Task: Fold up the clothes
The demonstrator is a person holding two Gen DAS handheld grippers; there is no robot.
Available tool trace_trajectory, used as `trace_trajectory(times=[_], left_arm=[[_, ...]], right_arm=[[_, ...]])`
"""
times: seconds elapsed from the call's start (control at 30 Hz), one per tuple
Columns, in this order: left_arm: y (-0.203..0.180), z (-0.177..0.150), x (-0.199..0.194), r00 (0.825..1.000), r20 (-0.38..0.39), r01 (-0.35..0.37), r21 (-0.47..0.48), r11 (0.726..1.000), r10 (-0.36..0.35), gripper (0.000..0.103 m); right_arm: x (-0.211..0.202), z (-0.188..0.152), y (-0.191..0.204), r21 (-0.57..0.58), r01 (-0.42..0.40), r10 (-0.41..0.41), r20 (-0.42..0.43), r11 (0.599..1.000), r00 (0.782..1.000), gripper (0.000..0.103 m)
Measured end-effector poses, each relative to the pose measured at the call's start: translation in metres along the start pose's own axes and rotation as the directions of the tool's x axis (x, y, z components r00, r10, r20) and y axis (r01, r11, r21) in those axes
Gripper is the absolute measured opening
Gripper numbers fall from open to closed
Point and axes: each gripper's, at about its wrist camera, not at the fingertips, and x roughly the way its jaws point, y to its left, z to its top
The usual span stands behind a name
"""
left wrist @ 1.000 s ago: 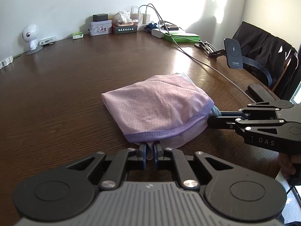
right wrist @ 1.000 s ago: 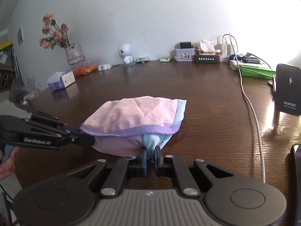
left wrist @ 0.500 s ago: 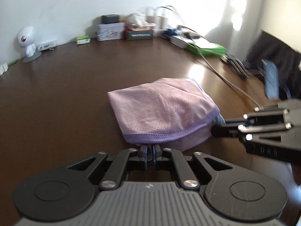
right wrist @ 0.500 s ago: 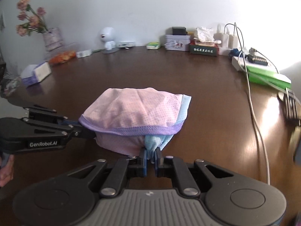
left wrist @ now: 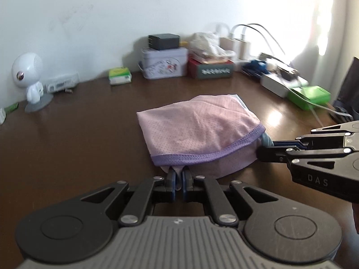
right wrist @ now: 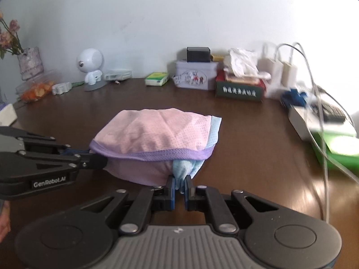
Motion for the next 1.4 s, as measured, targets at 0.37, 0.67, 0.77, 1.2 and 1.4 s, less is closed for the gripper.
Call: trace_trajectory(times=[0.37, 0.67, 0.77, 1.2, 1.4], left_arm=[[0.042, 0.048, 0.058, 0.999, 0.01, -0.049, -0.032, 0.998, 0.049, 0.006], [0.047, 0.041, 0.03, 0.986, 0.077, -0.141, -0.069, 0.988, 0.146, 0.066], [0.045, 0.025, -0.011, 0.984, 0.085, -0.144, -0.127, 0.982, 0.155, 0.084], [-0.011, -0.132, -0.173, 0.988, -0.051, -0.15, -0.11, 0.982, 0.145, 0.1], [-0.028, -0.173, -0.193, 0.981, -0.025, -0.196, -0.126, 0.972, 0.195, 0.103]], right_arm=[[0.075, 0.054, -0.012, -0.001, 0.006, -0.006, 0.026, 1.0, 1.0, 0.007], [0.065, 0.055, -0.017, 0.025, 0.022, -0.023, 0.06, 0.999, 0.998, 0.03], [0.034, 0.049, -0.017, 0.051, 0.028, -0.032, 0.08, 0.998, 0.996, 0.038], [-0.13, -0.096, 0.045, 0.095, -0.005, 0.013, -0.084, 0.995, 0.996, 0.07], [-0.169, -0.147, 0.063, 0.108, 0.036, -0.035, -0.012, 0.994, 0.999, 0.084]])
